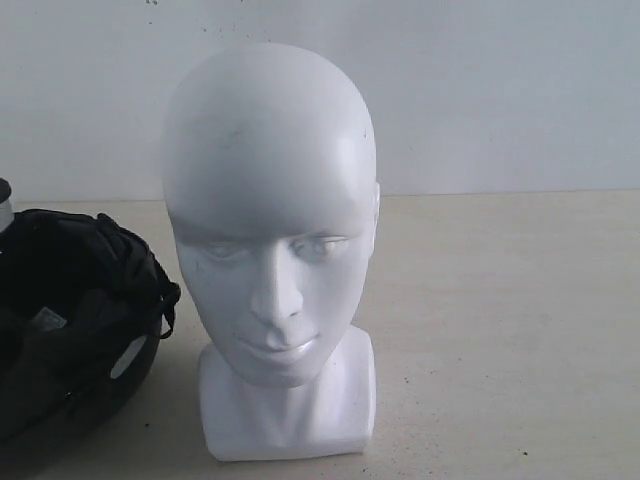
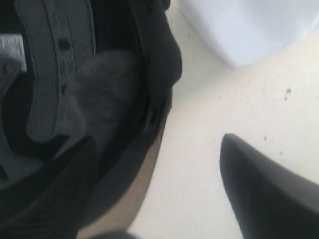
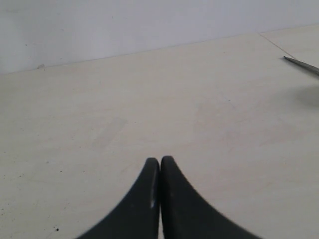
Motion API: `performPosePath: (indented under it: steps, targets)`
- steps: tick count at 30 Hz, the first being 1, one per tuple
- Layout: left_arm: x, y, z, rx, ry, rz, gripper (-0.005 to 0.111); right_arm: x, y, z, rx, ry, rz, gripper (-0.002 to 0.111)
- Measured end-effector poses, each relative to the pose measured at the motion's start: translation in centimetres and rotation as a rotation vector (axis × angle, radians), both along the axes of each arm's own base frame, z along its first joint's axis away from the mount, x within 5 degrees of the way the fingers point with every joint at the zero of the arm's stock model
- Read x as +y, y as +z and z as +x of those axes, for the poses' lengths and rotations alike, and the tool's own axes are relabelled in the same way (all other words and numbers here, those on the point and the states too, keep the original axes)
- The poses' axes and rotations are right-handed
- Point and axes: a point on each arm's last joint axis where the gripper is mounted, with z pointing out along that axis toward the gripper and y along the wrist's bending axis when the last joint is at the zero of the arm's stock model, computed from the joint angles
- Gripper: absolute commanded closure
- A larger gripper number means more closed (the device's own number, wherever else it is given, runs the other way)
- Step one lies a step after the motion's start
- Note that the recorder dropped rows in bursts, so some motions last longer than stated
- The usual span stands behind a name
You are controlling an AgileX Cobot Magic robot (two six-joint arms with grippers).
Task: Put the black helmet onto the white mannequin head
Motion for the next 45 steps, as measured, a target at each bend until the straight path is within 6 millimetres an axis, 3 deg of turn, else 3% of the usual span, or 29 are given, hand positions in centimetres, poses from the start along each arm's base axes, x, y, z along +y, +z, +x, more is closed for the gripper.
performPosePath:
  steps: [5, 20, 24, 28, 36, 39, 42, 45]
  targets:
    - [0.3, -0.3, -0.7, 0.075, -0.056, 0.059, 0.038, 0.0, 0.0, 0.0, 0.000, 0.000, 0.000, 0.108]
    - [0.9, -0.8, -0.1, 0.027, -0.224, 0.218, 0.038, 0.0, 0.0, 0.0, 0.000, 0.000, 0.000, 0.108]
    - [1.7, -2.8, -0.8, 0.079, -0.249, 0.293, 0.038, 0.0, 0.0, 0.0, 0.000, 0.000, 0.000, 0.108]
    - [1.5, -4.9, -0.6, 0.022, -0.286, 0.293, 0.038, 0.0, 0.0, 0.0, 0.000, 0.000, 0.000, 0.108]
    - [0.6, -9.0, 2.4, 0.054, -0.321, 0.354, 0.038, 0.0, 0.0, 0.0, 0.000, 0.000, 0.000, 0.108]
    - [0.7, -9.5, 2.6, 0.073, -0.308, 0.373, 0.038, 0.0, 0.0, 0.0, 0.000, 0.000, 0.000, 0.108]
    - [0.8, -9.5, 2.7, 0.064, -0.318, 0.395, 0.044, 0.0, 0.0, 0.0, 0.000, 0.000, 0.000, 0.108]
    - [0.8, -9.5, 2.8, 0.051, -0.321, 0.398, 0.062, 0.0, 0.0, 0.0, 0.000, 0.000, 0.000, 0.108]
